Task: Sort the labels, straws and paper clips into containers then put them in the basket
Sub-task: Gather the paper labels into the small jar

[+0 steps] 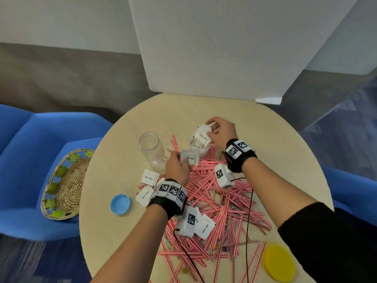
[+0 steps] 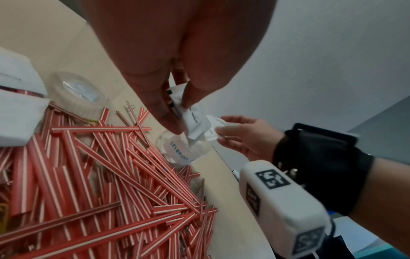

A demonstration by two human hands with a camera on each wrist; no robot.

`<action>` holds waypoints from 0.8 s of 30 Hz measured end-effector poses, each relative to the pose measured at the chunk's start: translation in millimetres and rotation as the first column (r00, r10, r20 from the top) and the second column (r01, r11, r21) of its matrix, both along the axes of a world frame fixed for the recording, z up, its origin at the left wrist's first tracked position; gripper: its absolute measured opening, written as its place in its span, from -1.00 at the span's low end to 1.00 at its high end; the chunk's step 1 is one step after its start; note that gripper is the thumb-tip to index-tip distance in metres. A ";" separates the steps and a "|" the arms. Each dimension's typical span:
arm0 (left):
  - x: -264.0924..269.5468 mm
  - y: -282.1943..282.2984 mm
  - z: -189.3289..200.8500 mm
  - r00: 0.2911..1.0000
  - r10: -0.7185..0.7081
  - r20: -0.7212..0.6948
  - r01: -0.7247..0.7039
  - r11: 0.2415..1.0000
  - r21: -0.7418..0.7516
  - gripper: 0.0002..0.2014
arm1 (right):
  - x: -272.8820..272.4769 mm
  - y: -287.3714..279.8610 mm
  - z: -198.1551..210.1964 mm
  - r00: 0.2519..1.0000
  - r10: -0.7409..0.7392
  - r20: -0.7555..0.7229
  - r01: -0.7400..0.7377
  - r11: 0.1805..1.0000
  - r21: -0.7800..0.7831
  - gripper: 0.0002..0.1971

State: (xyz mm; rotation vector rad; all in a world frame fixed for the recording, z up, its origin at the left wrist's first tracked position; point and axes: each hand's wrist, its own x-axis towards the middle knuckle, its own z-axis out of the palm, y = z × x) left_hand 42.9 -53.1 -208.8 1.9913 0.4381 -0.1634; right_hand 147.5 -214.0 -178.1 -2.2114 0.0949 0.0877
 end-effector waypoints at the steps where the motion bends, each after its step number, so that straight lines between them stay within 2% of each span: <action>1: 1.1 1.9 -4.0 1.000 -0.017 0.007 0.017 1.000 0.020 -0.87 | 4.6 2.9 -5.5 0.999 0.049 -0.013 -0.050 0.995 -0.082 -0.70; 5: 6.0 8.6 -12.0 0.996 -0.049 0.071 0.042 0.995 0.089 -0.90 | 22.3 12.5 -23.5 0.973 0.182 -0.139 -0.216 0.933 -0.287 -0.76; 8: 13.3 11.2 -17.8 0.990 -0.049 0.135 0.039 0.997 0.072 -0.92 | 31.5 21.1 -29.2 0.951 0.250 -0.182 -0.306 0.848 -0.433 -0.84; 12: 23.7 10.1 -17.9 0.972 -0.050 0.230 0.044 0.999 0.030 -0.89 | 34.1 32.7 -30.0 0.922 0.282 -0.264 -0.385 0.727 -0.569 -0.84; 14: 32.0 7.6 -13.1 0.955 -0.028 0.294 0.026 1.000 0.009 -0.91 | 34.3 34.9 -28.3 0.922 0.279 -0.268 -0.386 0.708 -0.591 -0.83; 15: 36.6 5.6 -10.7 0.945 -0.019 0.325 0.018 1.000 0.007 -0.94 | 34.6 33.2 -28.2 0.931 0.269 -0.245 -0.363 0.732 -0.576 -0.81; 17: 46.6 0.9 -7.4 0.923 -0.020 0.384 0.013 1.000 0.019 -0.95 | 35.0 21.8 -25.1 0.967 0.187 -0.170 -0.246 0.852 -0.462 -0.81; 19: 55.1 -3.4 -8.0 0.904 -0.034 0.426 0.011 0.998 0.056 -0.93 | 30.7 -2.6 -21.0 0.995 0.033 -0.098 -0.062 0.950 -0.307 -0.82; 20: 59.5 -5.5 -8.4 0.899 -0.042 0.436 0.013 0.998 0.069 -0.92 | 27.4 -17.8 -21.2 0.995 -0.042 -0.089 0.015 0.958 -0.285 -0.83; 21: 64.0 -7.3 -9.6 0.897 -0.053 0.439 0.022 0.997 0.076 -0.90 | 23.0 -32.9 -22.6 0.990 -0.095 -0.106 0.056 0.944 -0.325 -0.76; 22: 68.4 -9.1 -10.5 0.895 -0.071 0.440 0.038 0.996 0.083 -0.89 | 17.9 -46.4 -24.7 0.978 -0.133 -0.160 0.057 0.910 -0.410 -0.60; 24: 76.1 -12.9 -11.6 0.889 -0.134 0.438 0.088 0.988 0.124 -0.88 | 6.2 -68.4 -35.9 0.913 -0.192 -0.359 -0.046 0.829 -0.558 -0.18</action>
